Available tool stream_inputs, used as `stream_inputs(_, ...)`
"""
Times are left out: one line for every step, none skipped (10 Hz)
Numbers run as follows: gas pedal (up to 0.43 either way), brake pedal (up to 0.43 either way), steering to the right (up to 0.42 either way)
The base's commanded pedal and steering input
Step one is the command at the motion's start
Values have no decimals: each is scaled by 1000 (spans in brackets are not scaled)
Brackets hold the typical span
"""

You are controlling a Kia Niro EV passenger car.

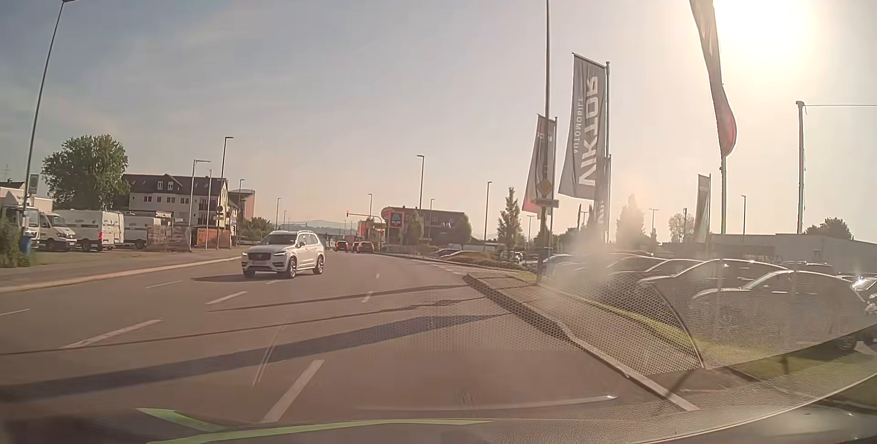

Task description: Follow the waypoints while adhering to traffic rules and regulations

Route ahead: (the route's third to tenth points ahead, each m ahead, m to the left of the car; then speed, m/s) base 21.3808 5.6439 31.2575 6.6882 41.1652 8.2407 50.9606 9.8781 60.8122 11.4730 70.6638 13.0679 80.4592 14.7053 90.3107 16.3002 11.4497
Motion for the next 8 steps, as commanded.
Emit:
stream_inputs(0, 0, -12)
stream_inputs(0, 6, -12)
stream_inputs(0, 30, -12)
stream_inputs(0, 55, -12)
stream_inputs(0, 73, -12)
stream_inputs(0, 85, -12)
stream_inputs(0, 91, -12)
stream_inputs(0, 91, -12)
